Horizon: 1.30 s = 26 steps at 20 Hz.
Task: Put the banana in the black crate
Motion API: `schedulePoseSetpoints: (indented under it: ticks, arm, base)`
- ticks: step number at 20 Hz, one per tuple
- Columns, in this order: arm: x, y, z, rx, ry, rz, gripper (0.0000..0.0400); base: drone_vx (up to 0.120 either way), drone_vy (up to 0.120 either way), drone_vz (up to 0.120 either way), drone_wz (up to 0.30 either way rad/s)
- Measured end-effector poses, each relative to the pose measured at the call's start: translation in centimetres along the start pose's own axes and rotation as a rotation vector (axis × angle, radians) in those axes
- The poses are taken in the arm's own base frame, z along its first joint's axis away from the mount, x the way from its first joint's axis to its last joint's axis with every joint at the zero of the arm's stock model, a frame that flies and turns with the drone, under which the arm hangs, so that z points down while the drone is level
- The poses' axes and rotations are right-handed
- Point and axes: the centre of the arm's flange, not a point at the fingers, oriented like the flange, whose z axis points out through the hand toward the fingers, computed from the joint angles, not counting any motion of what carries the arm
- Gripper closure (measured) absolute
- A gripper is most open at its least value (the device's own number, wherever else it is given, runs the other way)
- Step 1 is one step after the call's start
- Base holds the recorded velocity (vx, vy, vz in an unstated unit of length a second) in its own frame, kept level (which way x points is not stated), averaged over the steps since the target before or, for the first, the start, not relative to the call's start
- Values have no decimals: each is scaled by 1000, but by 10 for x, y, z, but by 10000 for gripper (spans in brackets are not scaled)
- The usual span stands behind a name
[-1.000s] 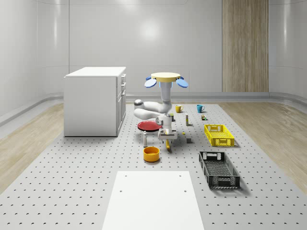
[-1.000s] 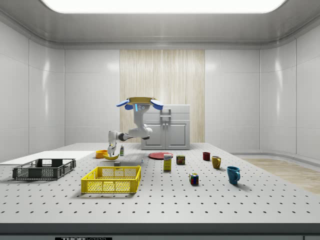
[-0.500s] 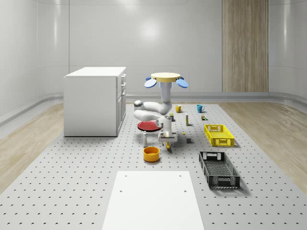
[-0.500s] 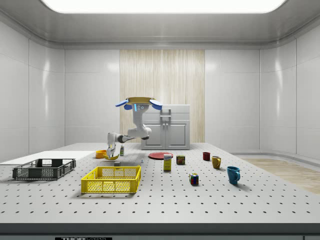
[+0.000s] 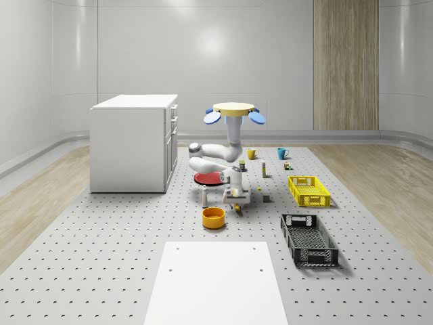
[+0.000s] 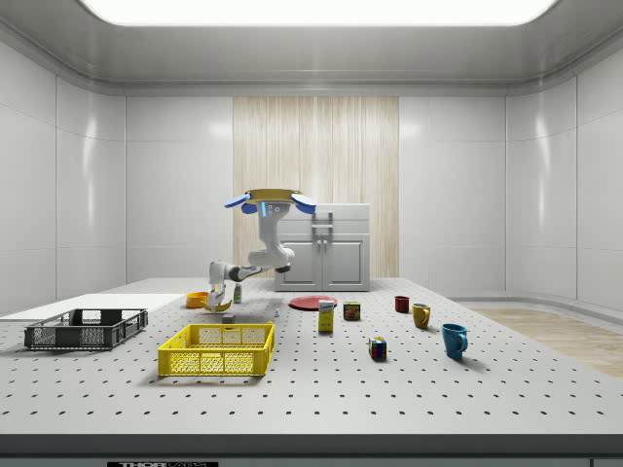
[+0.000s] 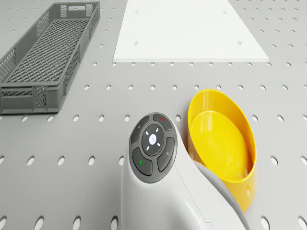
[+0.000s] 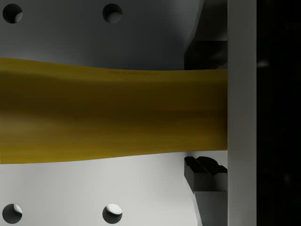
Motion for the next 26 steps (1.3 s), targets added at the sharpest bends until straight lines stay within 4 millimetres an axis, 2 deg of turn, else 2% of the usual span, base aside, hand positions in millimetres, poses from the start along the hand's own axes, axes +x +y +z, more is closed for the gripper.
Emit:
schedulePoseSetpoints:
  ticks: [3,9,13,18,26]
  arm:
    - [0,0,1,0,1,3,204]
    - [0,0,-9,-2,5,15,204]
    - [0,0,-23,-3,6,19,201]
    - [0,0,-32,-3,7,16,201]
    - [0,0,-37,-3,7,15,201]
  base:
    - [0,0,0,0]
    - [0,0,7,0]
    - [0,10,120,0]
    - [120,120,120,0]
    - [120,120,105,0]
